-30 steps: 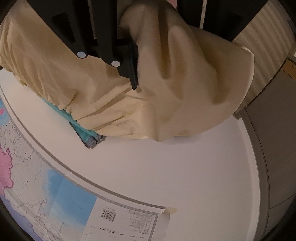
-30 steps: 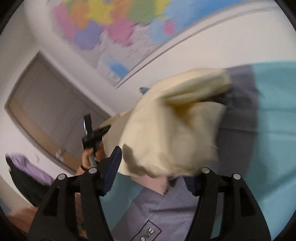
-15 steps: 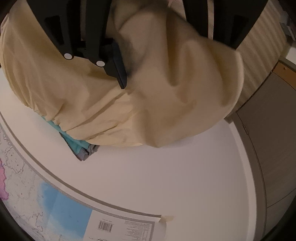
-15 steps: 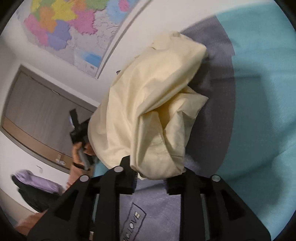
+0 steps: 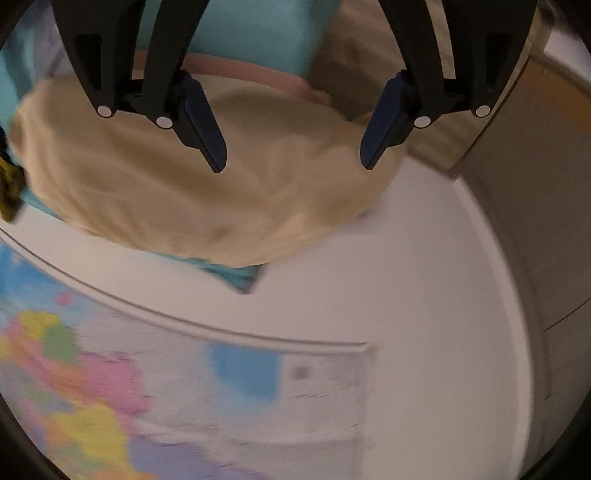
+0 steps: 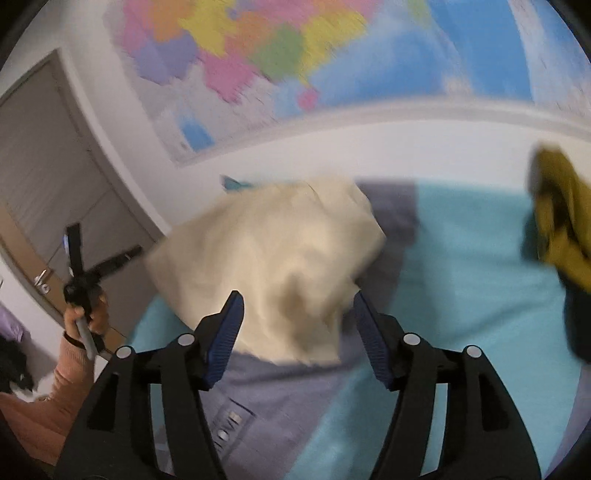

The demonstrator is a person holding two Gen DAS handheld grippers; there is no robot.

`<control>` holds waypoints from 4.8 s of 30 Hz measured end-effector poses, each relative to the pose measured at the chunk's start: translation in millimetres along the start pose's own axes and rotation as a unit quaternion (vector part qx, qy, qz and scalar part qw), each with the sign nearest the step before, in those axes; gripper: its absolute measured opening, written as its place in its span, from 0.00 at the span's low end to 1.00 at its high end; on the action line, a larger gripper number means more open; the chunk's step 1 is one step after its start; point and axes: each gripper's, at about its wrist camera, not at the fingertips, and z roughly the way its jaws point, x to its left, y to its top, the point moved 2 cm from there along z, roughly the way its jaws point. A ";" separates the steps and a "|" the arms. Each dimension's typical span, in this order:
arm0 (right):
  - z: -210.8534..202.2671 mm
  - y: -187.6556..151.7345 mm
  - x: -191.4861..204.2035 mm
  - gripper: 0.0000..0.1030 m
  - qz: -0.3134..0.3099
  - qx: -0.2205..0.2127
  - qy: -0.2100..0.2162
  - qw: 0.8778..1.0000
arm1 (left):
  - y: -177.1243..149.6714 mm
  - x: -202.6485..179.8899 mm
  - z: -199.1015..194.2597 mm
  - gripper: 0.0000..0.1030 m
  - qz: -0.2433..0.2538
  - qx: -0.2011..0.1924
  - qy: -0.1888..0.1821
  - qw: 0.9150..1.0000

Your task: Fold large clothes

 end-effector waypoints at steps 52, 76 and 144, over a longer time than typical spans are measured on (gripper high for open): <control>40.4 -58.4 70.5 0.91 -0.123 -0.010 -0.013 0.992 | -72.6 -156.8 -55.0 0.93 0.029 -0.022 -0.010 0.999; -9.5 -84.1 83.3 0.95 -0.138 -0.038 -0.029 0.989 | -94.4 -171.7 -110.6 0.93 0.003 -0.030 0.013 0.999; -46.4 -104.0 81.2 0.95 -0.127 -0.055 -0.020 0.990 | -115.3 -198.6 -138.9 0.93 0.021 -0.036 0.027 0.999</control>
